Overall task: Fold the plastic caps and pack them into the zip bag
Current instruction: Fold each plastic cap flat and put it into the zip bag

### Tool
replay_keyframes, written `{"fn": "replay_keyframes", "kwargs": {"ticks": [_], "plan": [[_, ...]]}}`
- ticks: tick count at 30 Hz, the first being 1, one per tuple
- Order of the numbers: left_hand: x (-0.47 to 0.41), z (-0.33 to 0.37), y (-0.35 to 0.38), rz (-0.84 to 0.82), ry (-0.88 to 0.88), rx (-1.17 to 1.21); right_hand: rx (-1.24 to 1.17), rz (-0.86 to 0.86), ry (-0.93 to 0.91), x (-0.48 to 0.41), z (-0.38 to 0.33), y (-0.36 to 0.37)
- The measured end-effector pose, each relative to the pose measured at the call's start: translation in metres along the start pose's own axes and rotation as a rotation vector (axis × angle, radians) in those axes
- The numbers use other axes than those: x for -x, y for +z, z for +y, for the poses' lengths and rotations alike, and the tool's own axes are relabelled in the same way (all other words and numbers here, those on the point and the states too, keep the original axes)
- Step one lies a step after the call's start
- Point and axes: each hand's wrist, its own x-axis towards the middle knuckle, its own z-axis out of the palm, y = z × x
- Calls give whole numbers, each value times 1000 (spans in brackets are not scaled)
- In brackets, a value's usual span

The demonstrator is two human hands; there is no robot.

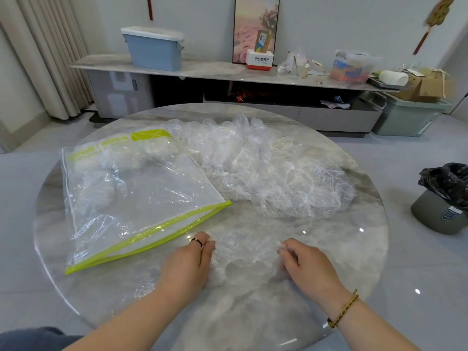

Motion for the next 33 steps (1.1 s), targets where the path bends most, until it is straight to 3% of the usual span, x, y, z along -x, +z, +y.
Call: {"fn": "replay_keyframes", "kwargs": {"ticks": [6,11,13,15,18,21,27,30,33], "plan": [[-11,-5,-1,4,-103,-53,177,-51,24,-6,-4,10],[-15,1,-10,68,-98,-256,264,47,71,-9,-9,14],[-16,2,-9,205,108,-334,304,245,-22,-12,-8,20],[-14,1,-5,236,407,-282,238,492,-242,-12,-5,29],[-9,-1,9,88,624,-299,145,497,-490,-9,-13,42],[-9,-6,15,-50,600,-422,224,393,-542,-5,-13,55],[-11,-13,19,-233,461,-566,303,206,-410,-5,-8,60],[-13,-9,18,-260,413,-646,293,273,-444,-6,-7,61],[-18,-9,16,-181,452,-656,146,352,-533,-8,-9,51]]}}
